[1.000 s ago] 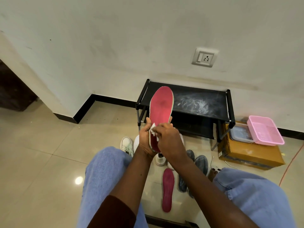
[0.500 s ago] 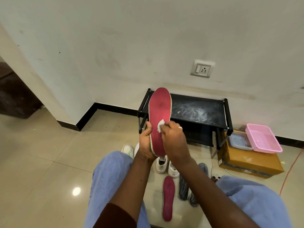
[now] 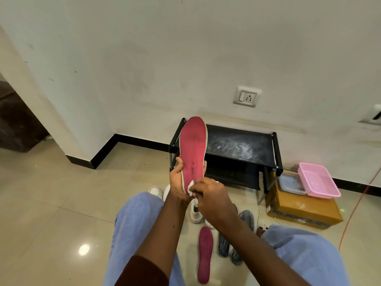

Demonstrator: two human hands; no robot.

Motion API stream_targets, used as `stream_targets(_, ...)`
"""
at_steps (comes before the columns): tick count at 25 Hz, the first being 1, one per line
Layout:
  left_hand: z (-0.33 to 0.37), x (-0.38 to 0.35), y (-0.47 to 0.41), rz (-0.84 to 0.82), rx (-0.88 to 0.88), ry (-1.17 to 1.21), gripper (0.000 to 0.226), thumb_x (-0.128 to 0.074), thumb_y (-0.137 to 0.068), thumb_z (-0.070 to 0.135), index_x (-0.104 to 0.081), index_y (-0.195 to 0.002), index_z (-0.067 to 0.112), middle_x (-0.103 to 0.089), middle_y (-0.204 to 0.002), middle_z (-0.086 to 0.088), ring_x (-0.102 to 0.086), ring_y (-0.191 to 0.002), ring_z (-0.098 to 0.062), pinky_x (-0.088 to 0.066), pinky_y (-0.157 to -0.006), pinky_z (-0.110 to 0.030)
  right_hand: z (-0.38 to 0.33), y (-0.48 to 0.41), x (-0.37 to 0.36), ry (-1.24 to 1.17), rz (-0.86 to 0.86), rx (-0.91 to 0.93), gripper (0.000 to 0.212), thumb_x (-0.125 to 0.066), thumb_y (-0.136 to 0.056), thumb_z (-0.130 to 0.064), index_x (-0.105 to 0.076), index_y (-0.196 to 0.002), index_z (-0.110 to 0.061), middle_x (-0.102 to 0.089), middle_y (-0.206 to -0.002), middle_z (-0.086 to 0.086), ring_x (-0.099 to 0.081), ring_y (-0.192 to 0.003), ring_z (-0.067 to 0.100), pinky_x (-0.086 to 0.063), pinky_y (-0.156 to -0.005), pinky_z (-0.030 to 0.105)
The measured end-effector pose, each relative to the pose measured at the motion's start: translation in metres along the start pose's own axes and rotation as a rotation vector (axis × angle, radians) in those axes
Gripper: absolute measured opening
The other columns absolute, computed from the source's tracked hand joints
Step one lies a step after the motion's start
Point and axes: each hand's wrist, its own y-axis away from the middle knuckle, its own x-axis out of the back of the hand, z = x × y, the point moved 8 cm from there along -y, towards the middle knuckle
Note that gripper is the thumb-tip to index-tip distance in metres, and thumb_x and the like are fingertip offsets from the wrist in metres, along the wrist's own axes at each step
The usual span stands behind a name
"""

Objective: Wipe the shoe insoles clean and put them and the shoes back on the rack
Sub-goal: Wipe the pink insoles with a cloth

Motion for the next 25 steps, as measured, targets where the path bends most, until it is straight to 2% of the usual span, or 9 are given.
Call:
stream_targets(6,-0.014,-0.008,0.009,-0.036,0.083,-0.052,0.058,-0.037,-0.092,0.052,-0.064,-0.100,0.001,-0.067,-0.078,-0.014,-0.068,-0.066,-0.026,-0.058,-0.063,-0.033,0.009,-0.019,0.003,0.021,0.017,-0.055,0.017,-0.060,-0.073,0.001,-0.073,-0.083,0.001,-0.069,-0.084,0.017,-0.065,-0.072,0.032,-0.057,-0.069,0.038)
stream_targets(8,-0.024,-0.013,0.012,-0.082,0.087,-0.006,0.043,-0.060,-0.082,0.040,-0.070,-0.094,0.000,-0.068,-0.083,-0.014,-0.070,-0.073,-0.028,-0.057,-0.068,-0.034,0.021,-0.034,0.007,0.040,0.037,-0.134,0.019,-0.055,-0.084,0.000,-0.071,-0.095,0.002,-0.067,-0.097,0.019,-0.063,-0.086,0.034,-0.052,-0.079,0.038)
stream_targets(10,-0.028,-0.014,0.013,-0.116,0.057,0.056,0.046,-0.080,-0.065,0.031,-0.071,-0.097,-0.001,-0.069,-0.091,-0.014,-0.069,-0.083,-0.029,-0.056,-0.076,-0.035,0.027,-0.041,0.013,0.034,0.060,-0.176,0.022,-0.052,-0.090,-0.005,-0.069,-0.103,0.000,-0.065,-0.106,0.016,-0.061,-0.095,0.031,-0.048,-0.086,0.034)
stream_targets(11,-0.028,-0.011,0.011,-0.122,0.055,0.076,0.051,-0.078,-0.068,0.036,-0.068,-0.103,0.000,-0.068,-0.095,-0.014,-0.068,-0.088,-0.029,-0.055,-0.079,-0.035,0.026,-0.042,0.012,0.023,0.038,-0.182,0.023,-0.051,-0.091,-0.005,-0.068,-0.106,-0.001,-0.064,-0.109,0.015,-0.060,-0.099,0.029,-0.046,-0.089,0.032)
stream_targets(13,-0.030,-0.008,0.011,-0.125,0.093,0.064,0.062,-0.053,-0.085,0.054,-0.059,-0.117,0.000,-0.066,-0.103,-0.015,-0.066,-0.095,-0.030,-0.056,-0.080,-0.036,0.018,-0.035,0.004,0.013,-0.051,-0.165,0.026,-0.047,-0.091,-0.002,-0.068,-0.106,-0.001,-0.064,-0.112,0.013,-0.059,-0.102,0.026,-0.042,-0.094,0.030)
stream_targets(15,-0.034,-0.002,0.010,-0.100,0.178,0.044,0.075,-0.037,-0.089,0.063,-0.054,-0.122,-0.002,-0.064,-0.108,-0.018,-0.068,-0.092,-0.029,-0.058,-0.076,-0.037,0.002,-0.020,0.000,-0.034,-0.069,-0.076,0.027,-0.046,-0.083,0.003,-0.071,-0.095,0.002,-0.068,-0.101,0.016,-0.063,-0.094,0.029,-0.047,-0.091,0.035)
stream_targets(17,-0.034,0.007,0.006,-0.100,0.212,0.026,0.079,-0.037,-0.087,0.066,-0.055,-0.122,-0.003,-0.061,-0.114,-0.017,-0.068,-0.086,-0.027,-0.058,-0.075,-0.035,-0.003,-0.004,-0.004,-0.095,-0.082,0.002,0.023,-0.051,-0.074,0.002,-0.072,-0.082,-0.001,-0.071,-0.087,0.014,-0.067,-0.078,0.028,-0.054,-0.080,0.037)
stream_targets(21,-0.037,0.016,0.003,-0.094,0.255,0.012,0.078,-0.045,-0.083,0.066,-0.060,-0.116,-0.003,-0.062,-0.111,-0.015,-0.067,-0.074,-0.024,-0.056,-0.067,-0.029,0.002,0.016,-0.015,-0.116,-0.136,0.011,0.018,-0.058,-0.075,-0.002,-0.073,-0.085,-0.004,-0.071,-0.085,0.010,-0.068,-0.076,0.023,-0.054,-0.075,0.032)
stream_targets(25,-0.047,0.016,0.002,-0.054,0.266,-0.030,0.073,-0.048,-0.083,0.061,-0.059,-0.119,-0.002,-0.058,-0.110,-0.012,-0.064,-0.094,-0.024,-0.054,-0.083,-0.034,0.019,-0.002,-0.011,-0.031,-0.050,-0.043,0.017,-0.059,-0.077,-0.002,-0.072,-0.089,-0.001,-0.069,-0.089,0.015,-0.066,-0.077,0.029,-0.055,-0.074,0.037)
